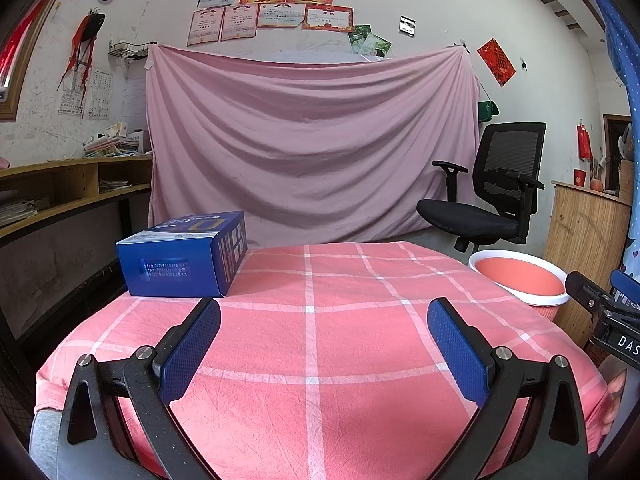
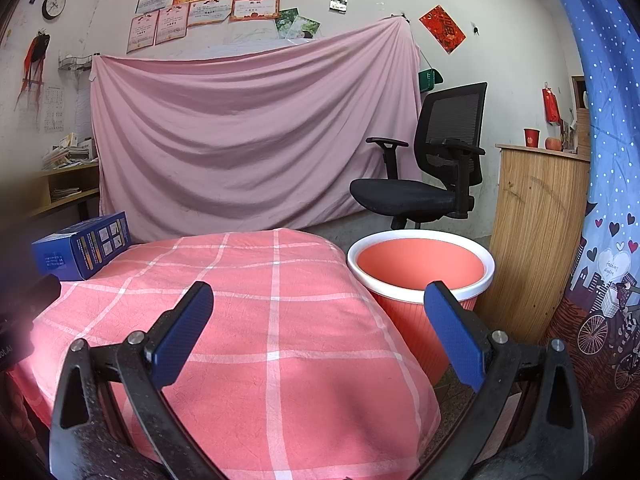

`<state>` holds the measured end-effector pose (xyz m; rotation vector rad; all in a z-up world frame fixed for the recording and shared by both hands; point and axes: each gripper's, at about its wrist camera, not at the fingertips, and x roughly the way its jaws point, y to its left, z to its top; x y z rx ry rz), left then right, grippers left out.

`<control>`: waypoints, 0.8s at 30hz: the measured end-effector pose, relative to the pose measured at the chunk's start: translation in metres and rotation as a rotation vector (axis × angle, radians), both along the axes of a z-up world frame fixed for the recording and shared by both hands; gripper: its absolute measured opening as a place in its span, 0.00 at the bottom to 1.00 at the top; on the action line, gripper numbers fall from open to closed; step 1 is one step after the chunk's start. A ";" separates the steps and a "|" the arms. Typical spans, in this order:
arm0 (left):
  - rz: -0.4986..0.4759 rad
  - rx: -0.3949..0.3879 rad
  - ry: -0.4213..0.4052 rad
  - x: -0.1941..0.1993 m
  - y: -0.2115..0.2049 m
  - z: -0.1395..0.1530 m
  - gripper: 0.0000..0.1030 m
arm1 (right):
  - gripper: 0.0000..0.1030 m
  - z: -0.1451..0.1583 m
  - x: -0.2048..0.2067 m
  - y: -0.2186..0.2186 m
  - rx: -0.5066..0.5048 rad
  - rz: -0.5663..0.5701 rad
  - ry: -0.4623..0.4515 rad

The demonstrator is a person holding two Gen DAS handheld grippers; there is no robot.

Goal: Collect trash

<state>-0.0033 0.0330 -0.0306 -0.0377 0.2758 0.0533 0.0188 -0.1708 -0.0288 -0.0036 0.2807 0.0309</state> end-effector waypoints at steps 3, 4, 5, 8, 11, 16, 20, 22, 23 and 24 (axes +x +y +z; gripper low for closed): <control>0.000 0.000 0.000 0.000 0.000 0.000 0.98 | 1.00 -0.001 -0.001 0.001 0.000 0.001 0.001; 0.000 0.000 0.000 0.000 0.000 0.000 0.98 | 1.00 -0.001 -0.001 0.001 0.000 0.001 0.001; 0.000 0.000 0.000 0.000 0.000 0.000 0.98 | 1.00 -0.001 -0.001 0.001 0.000 0.001 0.001; 0.000 0.000 0.000 0.000 0.001 0.000 0.98 | 1.00 -0.001 -0.001 0.001 0.000 0.001 0.001; 0.000 0.000 0.000 0.000 0.001 0.000 0.98 | 1.00 -0.001 -0.001 0.001 0.001 0.002 0.002; 0.000 0.000 0.001 0.000 0.001 0.001 0.98 | 1.00 -0.001 -0.001 0.002 0.001 0.001 0.003; 0.000 0.001 0.002 0.000 0.001 0.001 0.98 | 1.00 -0.002 -0.002 0.003 0.001 0.002 0.004; 0.001 0.002 0.001 0.000 0.001 0.001 0.98 | 1.00 -0.002 -0.003 0.004 0.002 0.001 0.004; 0.001 0.001 0.002 0.000 0.001 0.001 0.98 | 1.00 -0.002 -0.003 0.004 0.003 0.001 0.002; 0.001 0.001 0.002 0.000 0.001 0.001 0.98 | 1.00 -0.002 -0.002 0.003 0.003 0.002 0.003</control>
